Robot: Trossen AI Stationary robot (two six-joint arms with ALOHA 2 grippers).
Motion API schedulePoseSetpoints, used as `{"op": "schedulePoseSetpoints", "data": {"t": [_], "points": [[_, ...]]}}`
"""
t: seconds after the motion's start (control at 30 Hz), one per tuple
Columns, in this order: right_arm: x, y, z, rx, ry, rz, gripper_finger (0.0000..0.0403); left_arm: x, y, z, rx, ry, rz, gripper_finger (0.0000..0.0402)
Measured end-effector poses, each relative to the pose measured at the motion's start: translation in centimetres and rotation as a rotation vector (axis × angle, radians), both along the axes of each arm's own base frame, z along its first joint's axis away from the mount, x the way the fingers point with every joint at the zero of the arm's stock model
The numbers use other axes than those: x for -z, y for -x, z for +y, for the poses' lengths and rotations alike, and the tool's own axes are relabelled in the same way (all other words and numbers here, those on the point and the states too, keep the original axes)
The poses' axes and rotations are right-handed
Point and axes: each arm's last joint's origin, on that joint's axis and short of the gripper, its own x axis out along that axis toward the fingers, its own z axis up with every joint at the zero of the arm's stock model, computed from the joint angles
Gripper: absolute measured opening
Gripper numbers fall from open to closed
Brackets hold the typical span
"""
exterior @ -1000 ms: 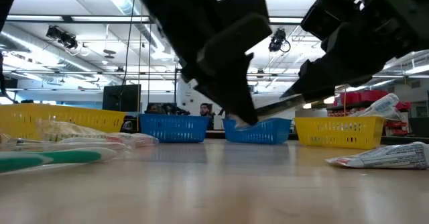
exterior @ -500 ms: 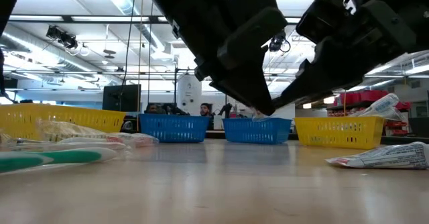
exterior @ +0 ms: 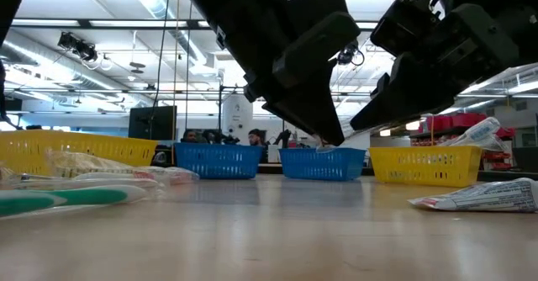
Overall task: Pick & Place Travel size toiletries
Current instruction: Put the silver nail cutter into the right blue bin
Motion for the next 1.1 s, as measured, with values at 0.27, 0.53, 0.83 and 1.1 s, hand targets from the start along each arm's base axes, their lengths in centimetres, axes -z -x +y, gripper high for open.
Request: {"op": "schedulePoseSetpoints", "data": {"t": [0.27,0.53,0.83,1.1], "points": [[0.5,0.3,0.0,0.031,-0.034,0.063,0.0031,0.0,0.0,0.0,0.025,-0.017,0.007,0.0115],[-0.6,1.3,-0.3,0.082,0.020,0.089,0.0031,-0.4,0.8,-0.1,0.037,0.095,0.081,0.0148],[-5.8,2.3,-4.0,0.502,0.415,-0.140,0.0031,-6.1,4.7,1.3,-0.072,0.001,0.146,0.0149],[-5.4,1.1,-11.5,0.580,0.282,-0.086,0.0038,-12.0,8.8,3.2,-0.087,-0.084,0.142,0.0144]]}}
